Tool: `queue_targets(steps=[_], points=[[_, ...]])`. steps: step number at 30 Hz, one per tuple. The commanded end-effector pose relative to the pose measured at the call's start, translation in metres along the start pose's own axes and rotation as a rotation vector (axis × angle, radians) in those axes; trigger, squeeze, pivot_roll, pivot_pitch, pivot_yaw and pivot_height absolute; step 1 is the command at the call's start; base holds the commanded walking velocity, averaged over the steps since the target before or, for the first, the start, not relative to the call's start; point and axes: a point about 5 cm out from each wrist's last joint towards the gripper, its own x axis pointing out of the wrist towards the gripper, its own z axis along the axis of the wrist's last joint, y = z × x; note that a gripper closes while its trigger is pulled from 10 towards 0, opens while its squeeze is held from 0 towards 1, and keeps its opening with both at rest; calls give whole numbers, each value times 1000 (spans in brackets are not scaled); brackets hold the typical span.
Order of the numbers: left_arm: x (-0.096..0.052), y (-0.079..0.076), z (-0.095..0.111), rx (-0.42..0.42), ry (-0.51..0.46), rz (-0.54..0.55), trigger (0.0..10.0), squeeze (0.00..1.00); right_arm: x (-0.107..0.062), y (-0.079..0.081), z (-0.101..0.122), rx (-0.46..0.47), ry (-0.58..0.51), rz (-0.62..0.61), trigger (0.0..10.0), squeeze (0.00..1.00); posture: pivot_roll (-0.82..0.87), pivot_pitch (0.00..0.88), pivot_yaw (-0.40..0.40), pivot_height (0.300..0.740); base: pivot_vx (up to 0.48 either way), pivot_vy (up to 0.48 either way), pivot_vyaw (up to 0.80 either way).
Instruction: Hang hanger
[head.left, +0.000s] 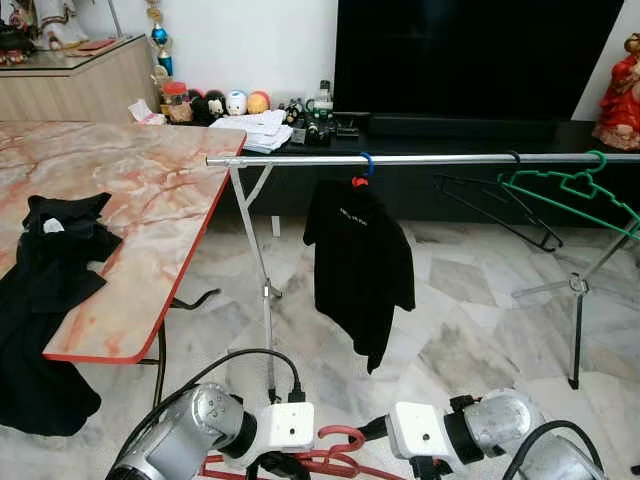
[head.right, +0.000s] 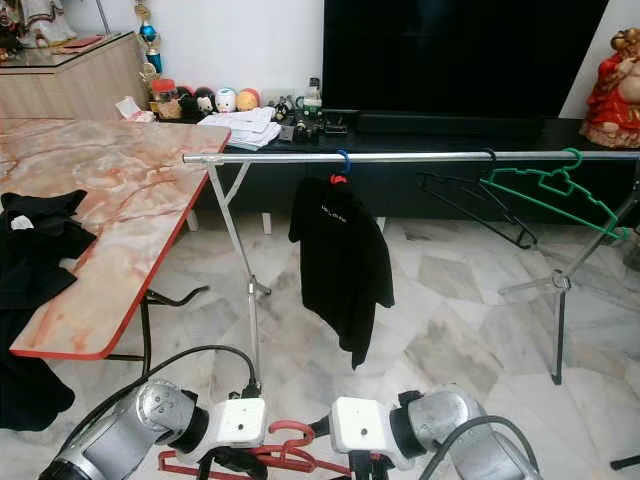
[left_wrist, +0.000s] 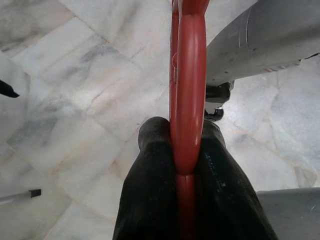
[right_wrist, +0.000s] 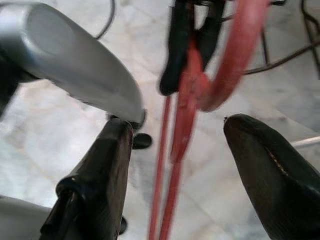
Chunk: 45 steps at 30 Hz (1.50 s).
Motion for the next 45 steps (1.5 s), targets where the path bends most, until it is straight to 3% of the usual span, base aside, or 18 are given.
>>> queue_targets(steps=[1,7,14,15,17,22,23,24,26,27,28,29,45], points=[[-3,3,14,32,-28,-12,10000,0,4,-2,1,-35,13,4,10000,0,42,0,0,740,0,0,0],[-3,1,27,30,-67,-37,10000,0,10,1,4,-35,-19,34,10000,0,42,0,4,740,0,0,0],[-3,1,36,29,-95,-38,10000,0,12,4,-8,-50,61,54,10000,0,42,0,3,740,0,0,0],[-3,0,36,27,-96,-39,10000,0,12,4,-10,-55,80,60,5686,0,42,0,3,740,0,0,0],[-3,0,37,25,-96,-39,10000,0,12,5,-13,-52,100,54,0,0,45,0,4,740,0,0,0],[-3,2,39,24,-100,-33,10000,0,14,4,-15,-45,111,40,0,0,42,0,4,740,0,0,0],[-3,2,39,25,-101,-31,10000,0,15,4,-15,-39,110,38,1725,0,42,0,4,740,0,0,0],[-3,3,40,27,-101,-26,10000,0,15,5,-16,-36,115,41,4078,0,41,0,4,740,0,0,0],[-3,4,40,28,-104,-22,10000,0,16,5,-17,-32,121,46,4392,0,41,0,3,740,0,0,0],[-3,4,42,28,-109,-17,10000,0,16,6,-19,-26,126,49,9137,0,49,0,0,740,0,0,0],[-2,5,43,27,-113,-14,10000,0,17,6,-20,-22,129,52,9137,0,49,0,0,740,0,0,0],[-3,5,44,26,-120,-13,10000,0,17,7,-20,-10,125,52,10000,0,46,0,3,740,0,0,0],[-3,9,51,28,-151,34,10000,0,24,10,-32,56,202,53,10000,0,50,0,0,740,0,0,0]])
